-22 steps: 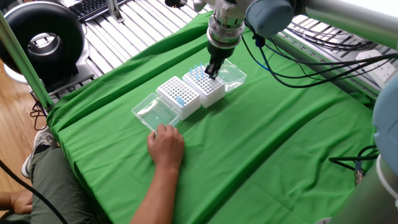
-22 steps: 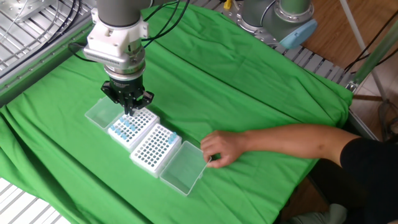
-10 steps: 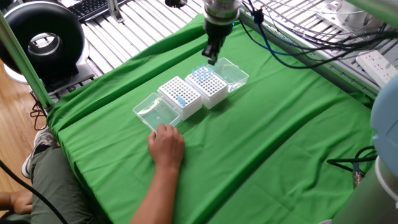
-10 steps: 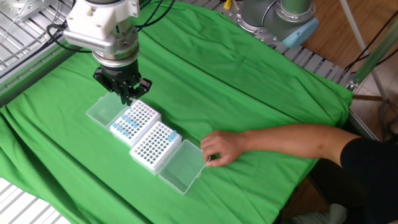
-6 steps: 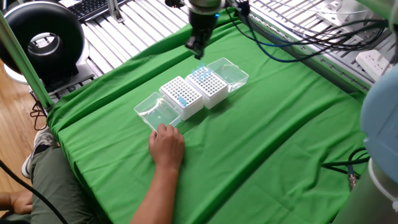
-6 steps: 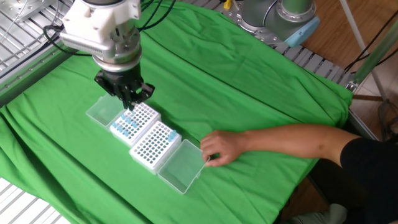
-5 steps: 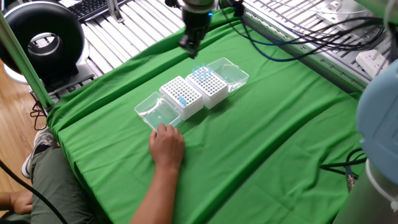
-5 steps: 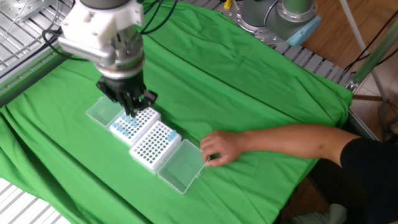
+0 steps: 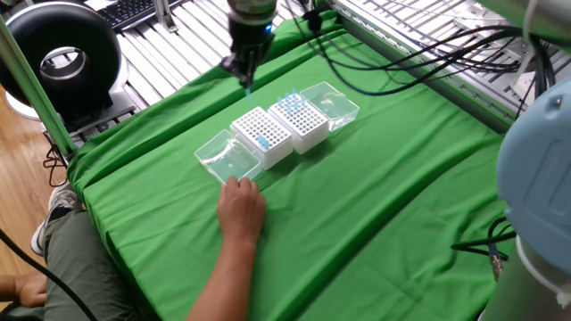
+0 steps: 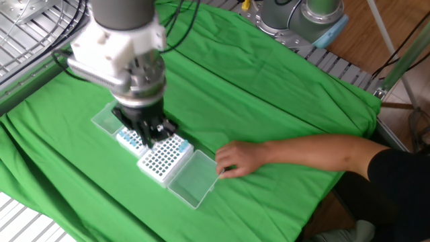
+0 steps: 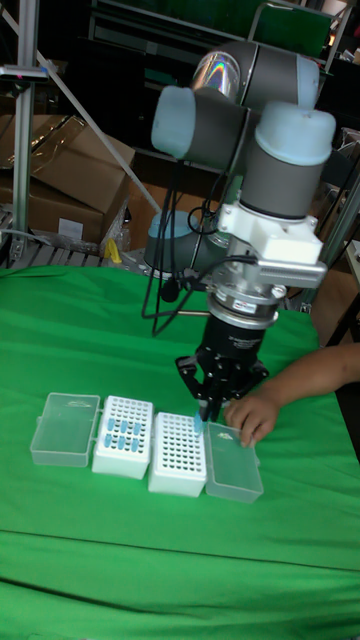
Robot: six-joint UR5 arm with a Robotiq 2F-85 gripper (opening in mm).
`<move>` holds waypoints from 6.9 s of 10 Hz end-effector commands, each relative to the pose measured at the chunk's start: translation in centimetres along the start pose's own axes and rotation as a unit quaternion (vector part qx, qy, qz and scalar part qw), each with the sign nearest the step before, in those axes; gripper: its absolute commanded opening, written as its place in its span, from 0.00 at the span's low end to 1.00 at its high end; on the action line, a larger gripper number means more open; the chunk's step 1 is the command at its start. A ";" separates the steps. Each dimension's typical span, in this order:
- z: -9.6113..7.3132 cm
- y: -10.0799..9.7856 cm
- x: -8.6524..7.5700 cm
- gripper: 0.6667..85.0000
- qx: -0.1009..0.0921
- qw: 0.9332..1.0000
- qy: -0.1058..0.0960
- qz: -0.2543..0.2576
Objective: Insert a medium pipette tip into the holder for medium pipette tips
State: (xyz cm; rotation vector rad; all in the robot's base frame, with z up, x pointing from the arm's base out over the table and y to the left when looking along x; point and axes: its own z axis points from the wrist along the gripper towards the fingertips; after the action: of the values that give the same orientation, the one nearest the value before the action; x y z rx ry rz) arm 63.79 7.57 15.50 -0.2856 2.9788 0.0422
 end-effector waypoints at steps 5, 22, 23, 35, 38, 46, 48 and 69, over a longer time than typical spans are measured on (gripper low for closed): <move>2.9 1.4 1.4 0.00 0.000 1.000 -0.006 0.025; 4.2 1.7 3.4 0.00 0.003 0.999 -0.002 0.033; 4.3 1.6 3.4 0.00 0.003 0.999 -0.003 0.033; 4.8 1.5 4.6 0.31 -0.003 1.000 0.017 -0.012; 4.8 -2.5 5.9 0.30 0.000 0.998 0.013 -0.054; 6.4 -8.5 7.0 0.31 0.013 0.993 0.001 -0.116; 6.4 -8.7 7.0 0.32 0.016 0.992 0.002 -0.122; 7.2 -9.7 7.1 0.00 0.026 0.993 -0.003 -0.118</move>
State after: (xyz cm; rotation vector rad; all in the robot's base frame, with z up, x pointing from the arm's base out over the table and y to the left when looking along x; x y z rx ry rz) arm 59.96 -2.75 6.58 -0.6461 2.8991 -0.0547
